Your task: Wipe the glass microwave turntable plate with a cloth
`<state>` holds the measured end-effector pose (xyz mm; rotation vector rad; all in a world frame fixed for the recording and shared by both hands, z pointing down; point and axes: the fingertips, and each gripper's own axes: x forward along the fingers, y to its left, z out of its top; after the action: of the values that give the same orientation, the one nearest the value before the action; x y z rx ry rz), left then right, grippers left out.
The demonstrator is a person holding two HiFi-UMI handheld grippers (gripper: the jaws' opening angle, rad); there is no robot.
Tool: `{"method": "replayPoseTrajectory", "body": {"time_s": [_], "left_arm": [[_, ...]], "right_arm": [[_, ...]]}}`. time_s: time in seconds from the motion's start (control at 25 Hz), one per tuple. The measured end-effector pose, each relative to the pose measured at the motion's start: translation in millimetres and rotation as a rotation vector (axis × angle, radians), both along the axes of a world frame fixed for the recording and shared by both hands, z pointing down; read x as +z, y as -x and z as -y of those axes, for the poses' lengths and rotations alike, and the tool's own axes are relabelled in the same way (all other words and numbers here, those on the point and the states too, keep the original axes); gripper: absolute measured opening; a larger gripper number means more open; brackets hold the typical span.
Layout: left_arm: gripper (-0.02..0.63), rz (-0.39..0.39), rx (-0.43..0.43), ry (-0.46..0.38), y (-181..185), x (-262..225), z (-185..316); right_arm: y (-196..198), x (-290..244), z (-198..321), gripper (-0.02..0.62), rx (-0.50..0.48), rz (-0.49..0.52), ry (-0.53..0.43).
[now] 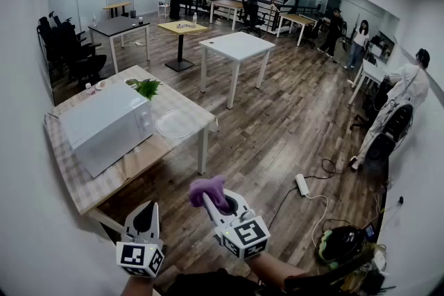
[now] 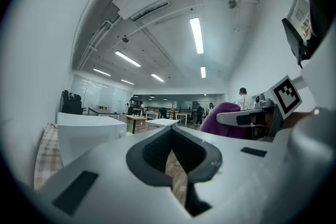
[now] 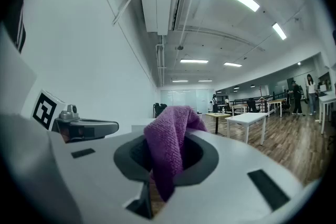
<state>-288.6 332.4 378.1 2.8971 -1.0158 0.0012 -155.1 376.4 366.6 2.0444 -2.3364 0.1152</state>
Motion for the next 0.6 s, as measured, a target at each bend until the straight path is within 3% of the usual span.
{"method": "replayPoseTrajectory", "body": {"time_s": [0.6], "left_arm": [[0.008,-0.003,-0.004,-0.003,6.6,-0.2,5.7]], "right_arm": [[-1.2,0.1,8.6,0.066,0.016,0.014,-0.008]]}}
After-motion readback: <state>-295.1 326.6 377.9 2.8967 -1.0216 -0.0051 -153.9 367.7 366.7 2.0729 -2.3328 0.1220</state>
